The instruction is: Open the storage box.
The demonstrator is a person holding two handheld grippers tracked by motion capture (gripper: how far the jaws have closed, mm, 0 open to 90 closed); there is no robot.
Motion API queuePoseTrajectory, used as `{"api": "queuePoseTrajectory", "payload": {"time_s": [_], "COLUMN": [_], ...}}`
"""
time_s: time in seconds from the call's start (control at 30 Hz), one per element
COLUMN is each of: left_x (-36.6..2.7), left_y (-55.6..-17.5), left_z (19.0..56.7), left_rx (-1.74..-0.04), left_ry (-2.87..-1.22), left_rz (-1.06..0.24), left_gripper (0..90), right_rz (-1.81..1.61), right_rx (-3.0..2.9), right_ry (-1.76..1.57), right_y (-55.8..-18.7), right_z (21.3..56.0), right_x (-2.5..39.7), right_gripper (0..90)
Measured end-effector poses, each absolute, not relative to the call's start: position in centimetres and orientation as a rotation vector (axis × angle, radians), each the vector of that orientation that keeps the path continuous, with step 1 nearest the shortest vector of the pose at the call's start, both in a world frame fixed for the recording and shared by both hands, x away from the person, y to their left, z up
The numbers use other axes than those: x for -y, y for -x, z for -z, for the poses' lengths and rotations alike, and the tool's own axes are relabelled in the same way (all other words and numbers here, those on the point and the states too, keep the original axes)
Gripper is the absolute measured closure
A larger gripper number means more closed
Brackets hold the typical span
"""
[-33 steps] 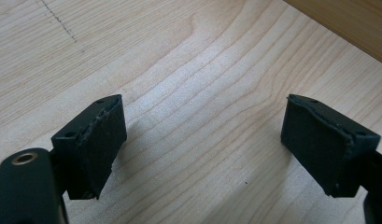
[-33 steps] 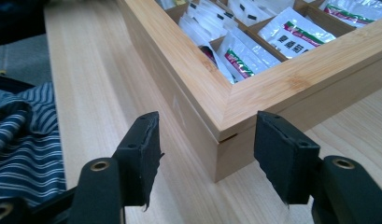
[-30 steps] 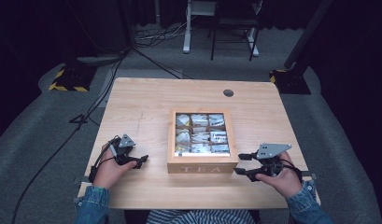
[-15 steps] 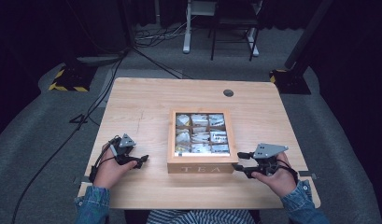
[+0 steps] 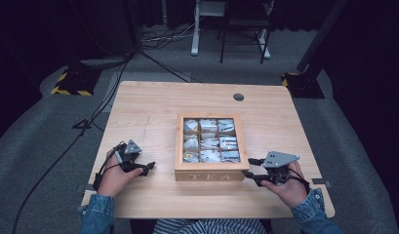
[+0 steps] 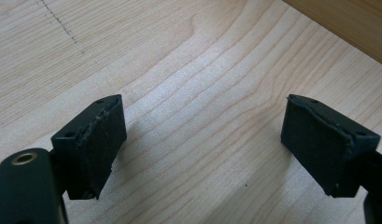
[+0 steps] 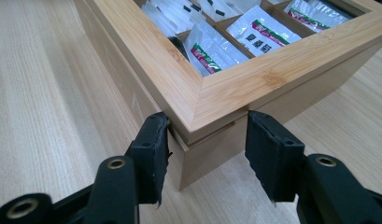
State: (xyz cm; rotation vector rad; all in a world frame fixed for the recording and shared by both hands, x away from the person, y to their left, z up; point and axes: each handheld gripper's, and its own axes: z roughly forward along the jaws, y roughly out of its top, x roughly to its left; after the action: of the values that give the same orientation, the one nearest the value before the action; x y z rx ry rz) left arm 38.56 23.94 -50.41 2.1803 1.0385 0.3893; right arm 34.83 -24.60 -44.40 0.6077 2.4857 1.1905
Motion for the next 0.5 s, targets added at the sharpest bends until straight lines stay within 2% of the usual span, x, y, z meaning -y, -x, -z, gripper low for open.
{"api": "queuePoseTrajectory", "payload": {"time_s": [0.5], "left_x": [-23.8], "left_y": [-38.8], "left_z": [50.4], "left_rx": [-1.032], "left_ry": [-2.185], "left_rz": [-0.38], "left_gripper": [14.9], "right_rz": [-1.229], "right_rx": [-2.421], "right_ry": [-0.584], "right_y": [-34.6], "right_z": [42.8], "right_x": [24.7], "right_gripper": [50.0]}}
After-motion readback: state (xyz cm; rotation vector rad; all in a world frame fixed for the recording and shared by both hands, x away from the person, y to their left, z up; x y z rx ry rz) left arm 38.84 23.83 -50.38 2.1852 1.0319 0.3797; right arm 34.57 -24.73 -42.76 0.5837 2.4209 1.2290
